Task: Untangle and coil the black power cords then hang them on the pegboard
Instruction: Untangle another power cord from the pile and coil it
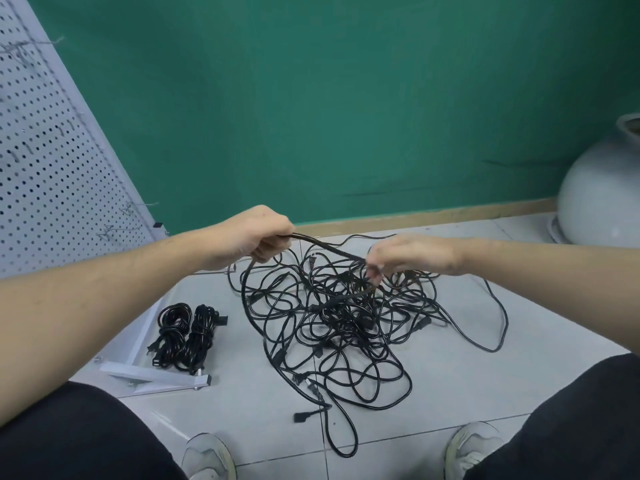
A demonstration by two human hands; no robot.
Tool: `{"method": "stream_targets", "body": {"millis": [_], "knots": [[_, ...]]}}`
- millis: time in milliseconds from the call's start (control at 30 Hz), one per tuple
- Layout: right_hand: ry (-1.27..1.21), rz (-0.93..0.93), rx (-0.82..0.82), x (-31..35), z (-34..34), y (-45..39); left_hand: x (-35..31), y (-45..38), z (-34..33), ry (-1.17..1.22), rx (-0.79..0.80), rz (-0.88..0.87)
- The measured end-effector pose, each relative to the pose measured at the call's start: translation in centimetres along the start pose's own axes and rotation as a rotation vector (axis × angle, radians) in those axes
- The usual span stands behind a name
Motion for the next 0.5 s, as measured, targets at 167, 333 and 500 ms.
{"method": "stream_targets", "body": {"millis": [167,333,500], "knots": [[-0.256,0.030,-0.131,0.4,1.9,-0.3,3.2,0.9,2.1,-0.148,-0.005,0.149],[-0.074,0.048,-0.226,3.3,2.1,-0.3,5.1,1.6,1.6,-0.157,0.034,0.270],[0.213,0.110,-0.274,6.6,1.3,-0.2,3.7,-0.1,-1.2,0.075,0.043,0.306]]}}
Point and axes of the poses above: each hand's wrist, its own y-axis away from the middle knuckle, its own z-axis out of the back of the hand, x = y × z, the point moved 5 cm from there along -y, towards the middle knuckle, and after that the axes turned 9 degrees about y, right-handed, at the moved point
